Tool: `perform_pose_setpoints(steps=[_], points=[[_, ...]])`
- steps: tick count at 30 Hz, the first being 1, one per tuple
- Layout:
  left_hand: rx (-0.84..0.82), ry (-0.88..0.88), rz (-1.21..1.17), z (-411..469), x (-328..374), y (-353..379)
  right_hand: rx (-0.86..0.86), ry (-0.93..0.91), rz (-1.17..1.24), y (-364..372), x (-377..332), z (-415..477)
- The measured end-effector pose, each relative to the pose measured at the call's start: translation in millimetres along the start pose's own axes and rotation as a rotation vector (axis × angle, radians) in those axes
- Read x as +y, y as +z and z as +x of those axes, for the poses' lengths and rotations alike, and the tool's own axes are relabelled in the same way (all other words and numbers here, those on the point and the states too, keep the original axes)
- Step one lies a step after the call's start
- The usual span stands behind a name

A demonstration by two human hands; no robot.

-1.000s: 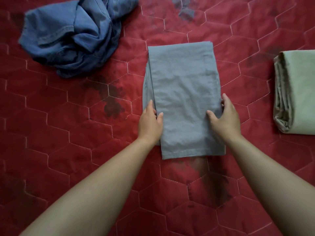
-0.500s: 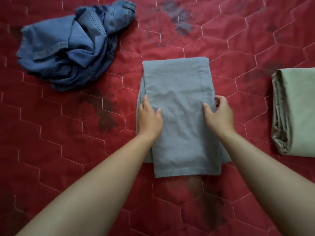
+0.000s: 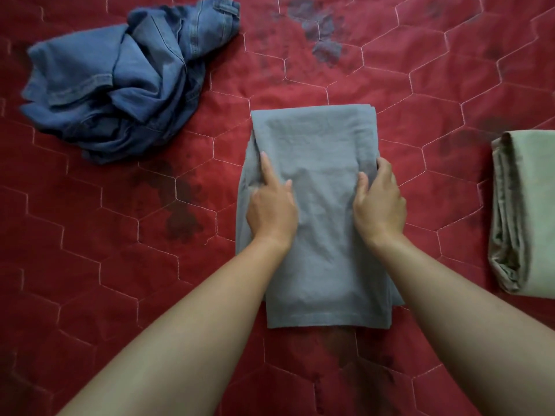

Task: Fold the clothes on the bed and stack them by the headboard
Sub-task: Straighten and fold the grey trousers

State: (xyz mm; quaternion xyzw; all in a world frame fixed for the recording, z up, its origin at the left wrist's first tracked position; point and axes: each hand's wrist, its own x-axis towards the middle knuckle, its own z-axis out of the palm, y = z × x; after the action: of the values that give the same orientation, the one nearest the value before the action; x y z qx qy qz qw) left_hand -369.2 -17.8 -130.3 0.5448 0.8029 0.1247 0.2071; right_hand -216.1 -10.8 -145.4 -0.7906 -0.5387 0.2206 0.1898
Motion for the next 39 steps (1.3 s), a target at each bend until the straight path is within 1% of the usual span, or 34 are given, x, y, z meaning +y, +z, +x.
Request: perform_pose_setpoints(steps=[2,6,10,12,14,17,19,20,22,23,24,26,27,28,29,30,31,35,36,37,39], points=[[0.022,0.021,0.033,-9,0,5,0.012,0.011,-0.005,0,1,-2],[0.019,-0.036,0.053,-11,2,9,0.022,0.018,-0.003,1,2,-6],[-0.03,-0.121,-0.137,6,2,0,0.009,0.021,0.058,-1,3,-7],[-0.063,-0.078,-0.179,10,-2,-6,0.022,0.008,0.133,-5,-3,-8],[-0.044,0.007,-0.212,13,-6,-13,0.063,-0.043,0.203,-11,-13,-5],[0.075,0.113,-0.254,28,-6,-24,0.142,-0.099,0.27,-19,-29,13],[0.136,0.132,-0.277,42,-2,-27,0.136,-0.085,0.253,-18,-35,28],[0.125,0.122,-0.256,47,0,-26,0.099,-0.055,0.217,-16,-34,33],[0.046,0.071,-0.078,49,-4,-20,-0.02,0.029,0.069,-13,-24,34],[0.034,0.073,0.038,46,-8,-17,-0.054,0.034,-0.035,-12,-17,29],[0.061,0.128,0.13,39,-13,-15,-0.046,-0.012,-0.127,-12,-11,21],[0.11,0.371,0.187,18,-22,-10,-0.028,-0.238,-0.194,-11,0,-5],[0.065,0.515,0.214,6,-29,-5,-0.07,-0.37,-0.212,-10,6,-18],[-0.033,0.627,0.271,-5,-38,0,-0.139,-0.481,-0.258,-8,14,-32],[-0.134,0.685,0.338,-16,-48,4,-0.213,-0.553,-0.316,-6,22,-44],[-0.193,0.702,0.385,-25,-57,6,-0.264,-0.578,-0.357,-5,29,-54],[-0.207,0.691,0.397,-30,-65,6,-0.284,-0.558,-0.364,-5,35,-61],[-0.17,0.602,0.392,-46,-81,-7,-0.23,-0.323,-0.228,-12,45,-80],[-0.149,0.578,0.383,-52,-87,-12,-0.2,-0.3,-0.215,-16,47,-87],[-0.123,0.572,0.375,-58,-92,-16,-0.172,-0.326,-0.223,-19,50,-95],[-0.071,0.647,0.361,-73,-104,-26,-0.153,-0.489,-0.256,-25,56,-112]])
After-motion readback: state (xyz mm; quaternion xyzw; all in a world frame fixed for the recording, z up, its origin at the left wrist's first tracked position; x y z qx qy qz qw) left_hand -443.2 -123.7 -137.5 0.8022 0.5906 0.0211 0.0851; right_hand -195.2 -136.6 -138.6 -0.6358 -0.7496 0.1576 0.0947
